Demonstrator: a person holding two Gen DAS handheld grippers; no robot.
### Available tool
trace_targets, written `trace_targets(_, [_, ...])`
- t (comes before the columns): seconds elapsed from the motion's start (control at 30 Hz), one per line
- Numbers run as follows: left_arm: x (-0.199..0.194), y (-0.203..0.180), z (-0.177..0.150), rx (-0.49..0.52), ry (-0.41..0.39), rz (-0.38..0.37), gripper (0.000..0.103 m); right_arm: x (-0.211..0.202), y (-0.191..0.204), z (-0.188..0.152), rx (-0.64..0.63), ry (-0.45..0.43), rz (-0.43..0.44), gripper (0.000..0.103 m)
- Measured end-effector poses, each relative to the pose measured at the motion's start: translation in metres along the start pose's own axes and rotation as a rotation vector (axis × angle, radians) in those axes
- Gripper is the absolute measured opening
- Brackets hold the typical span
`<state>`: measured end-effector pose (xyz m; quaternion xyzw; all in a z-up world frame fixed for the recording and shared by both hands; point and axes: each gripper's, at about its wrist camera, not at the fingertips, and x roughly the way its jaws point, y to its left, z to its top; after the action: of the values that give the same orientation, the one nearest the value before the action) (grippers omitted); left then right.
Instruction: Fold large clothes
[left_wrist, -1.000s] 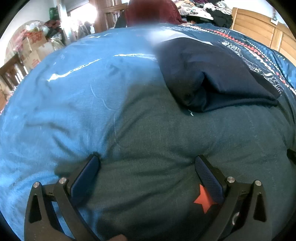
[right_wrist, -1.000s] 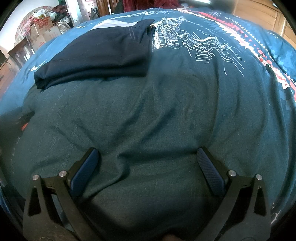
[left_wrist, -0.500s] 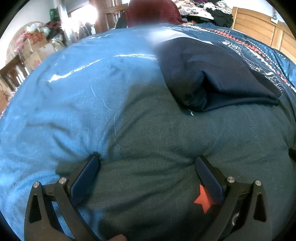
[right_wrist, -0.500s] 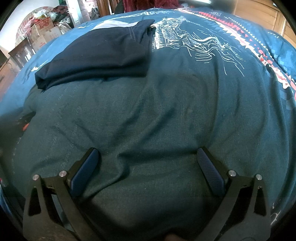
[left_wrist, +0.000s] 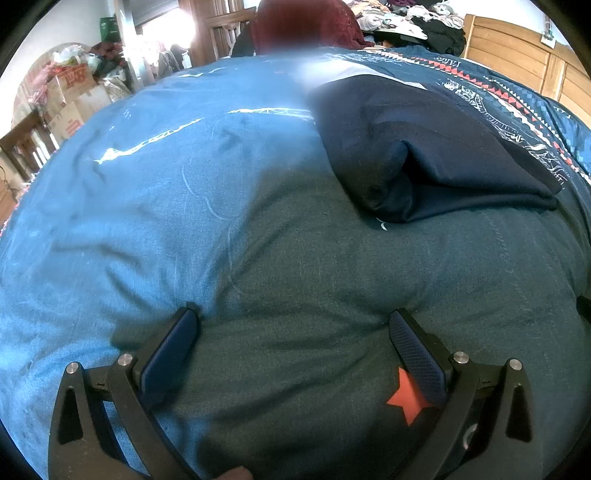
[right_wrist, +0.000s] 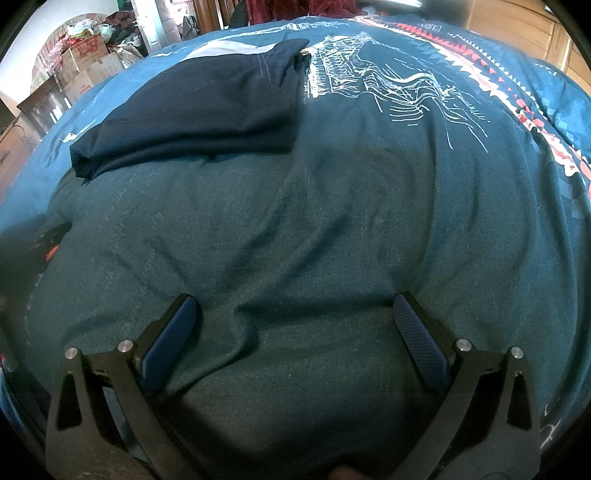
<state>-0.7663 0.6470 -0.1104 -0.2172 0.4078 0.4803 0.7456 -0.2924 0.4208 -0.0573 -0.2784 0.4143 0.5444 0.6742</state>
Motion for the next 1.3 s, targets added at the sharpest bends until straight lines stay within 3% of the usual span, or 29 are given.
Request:
trace_targets(1.0, [-0.0043, -0.0014, -0.0021, -0.006, 0.013, 0.001, 0.103, -0.0008, 0.0000, -0.0003, -0.004, 0.003, 0.012, 0.103])
trace_targets(1.3, [-0.0083, -0.0033, -0.0035, 0.033, 0.034, -0.007, 0.103, -0.0008, 0.0003, -0.0007, -0.002, 0.002, 0.014, 0.103])
